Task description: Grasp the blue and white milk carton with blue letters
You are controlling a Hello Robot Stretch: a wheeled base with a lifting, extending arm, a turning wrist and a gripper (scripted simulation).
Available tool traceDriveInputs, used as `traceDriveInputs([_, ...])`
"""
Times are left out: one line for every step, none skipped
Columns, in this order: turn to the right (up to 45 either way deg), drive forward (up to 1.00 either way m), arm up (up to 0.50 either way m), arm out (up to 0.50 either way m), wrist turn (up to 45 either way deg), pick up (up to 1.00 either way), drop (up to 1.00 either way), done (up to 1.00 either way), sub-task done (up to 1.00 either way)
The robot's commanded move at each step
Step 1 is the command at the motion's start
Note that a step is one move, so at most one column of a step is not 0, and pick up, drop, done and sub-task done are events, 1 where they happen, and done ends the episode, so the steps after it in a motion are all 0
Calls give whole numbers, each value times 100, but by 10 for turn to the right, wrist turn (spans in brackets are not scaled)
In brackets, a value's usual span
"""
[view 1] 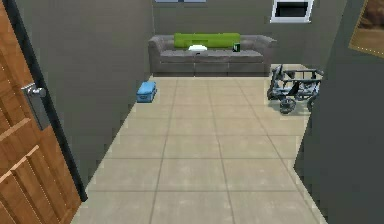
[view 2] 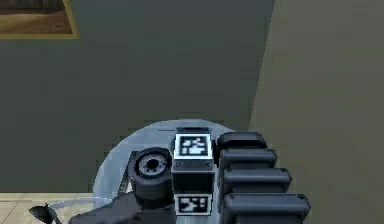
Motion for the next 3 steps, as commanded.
traceDriveInputs([0, 0, 0, 0, 450, 0, 0, 0, 0])
traceDriveInputs([0, 0, 0, 0, 450, 0, 0, 0, 0])
traceDriveInputs([0, 0, 0, 0, 30, 0, 0, 0, 0])
